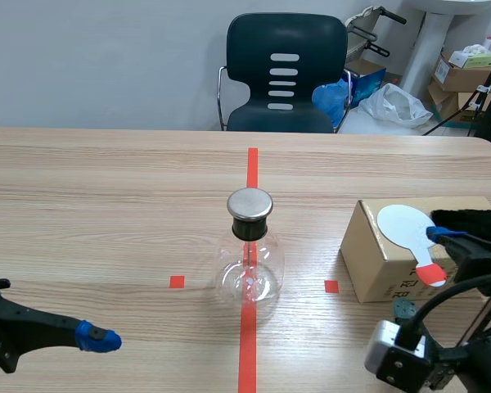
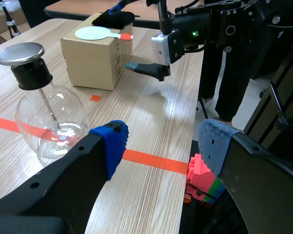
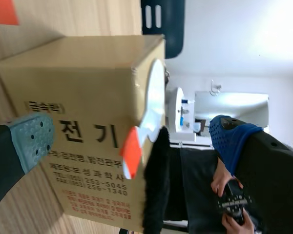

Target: Do the electroscope experiment

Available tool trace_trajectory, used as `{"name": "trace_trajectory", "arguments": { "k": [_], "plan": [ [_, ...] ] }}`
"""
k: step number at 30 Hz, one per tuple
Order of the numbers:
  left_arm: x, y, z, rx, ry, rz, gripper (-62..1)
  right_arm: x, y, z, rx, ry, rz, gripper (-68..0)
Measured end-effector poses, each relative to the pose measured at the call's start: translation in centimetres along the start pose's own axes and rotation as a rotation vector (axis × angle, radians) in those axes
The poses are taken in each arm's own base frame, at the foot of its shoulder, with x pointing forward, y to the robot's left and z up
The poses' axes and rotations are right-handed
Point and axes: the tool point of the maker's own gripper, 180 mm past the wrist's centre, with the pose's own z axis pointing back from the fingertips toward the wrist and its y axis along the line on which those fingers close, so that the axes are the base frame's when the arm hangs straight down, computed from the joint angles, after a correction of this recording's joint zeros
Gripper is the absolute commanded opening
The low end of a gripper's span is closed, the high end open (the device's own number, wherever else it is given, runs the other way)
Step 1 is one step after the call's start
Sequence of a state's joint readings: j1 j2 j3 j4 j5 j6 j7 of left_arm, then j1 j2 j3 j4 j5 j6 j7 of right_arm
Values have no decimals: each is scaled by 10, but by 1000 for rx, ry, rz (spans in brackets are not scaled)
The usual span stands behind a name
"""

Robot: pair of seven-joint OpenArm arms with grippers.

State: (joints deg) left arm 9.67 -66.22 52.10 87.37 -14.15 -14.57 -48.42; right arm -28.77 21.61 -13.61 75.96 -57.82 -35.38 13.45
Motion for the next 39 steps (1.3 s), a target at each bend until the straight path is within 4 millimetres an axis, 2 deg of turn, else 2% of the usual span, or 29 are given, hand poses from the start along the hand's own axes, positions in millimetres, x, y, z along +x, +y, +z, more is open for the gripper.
{"name": "trace_trajectory", "arguments": {
  "k": [9, 10, 16, 18, 23, 29, 34, 36, 39],
  "plan": [
    [0, 0, 0, 0, 0, 0, -266, -4, -2, 0, -12, 21, -25, 4],
    [0, 0, 0, 0, 0, 0, -266, -4, -2, 0, -13, 24, -30, -12],
    [0, 0, 0, 0, 0, 0, -266, -8, -2, 0, -14, 43, -40, -262],
    [0, 0, 0, 0, 0, 0, -266, -11, -2, 0, -14, 59, -40, -325],
    [0, 0, 0, 0, 0, 0, -266, -14, -2, 1, -14, 76, -40, -400],
    [0, 0, 0, 0, 0, 0, -266, -16, -2, 1, -13, 87, -40, -542],
    [0, 0, 0, 0, 0, 0, -266, -16, -2, 1, -13, 86, -40, -618],
    [0, 0, 0, 0, 0, 0, -266, -16, -2, 1, -14, 86, -40, -669],
    [0, 0, 0, 0, 0, 0, -266, -16, -3, 1, -18, 87, -39, -665]
  ]
}}
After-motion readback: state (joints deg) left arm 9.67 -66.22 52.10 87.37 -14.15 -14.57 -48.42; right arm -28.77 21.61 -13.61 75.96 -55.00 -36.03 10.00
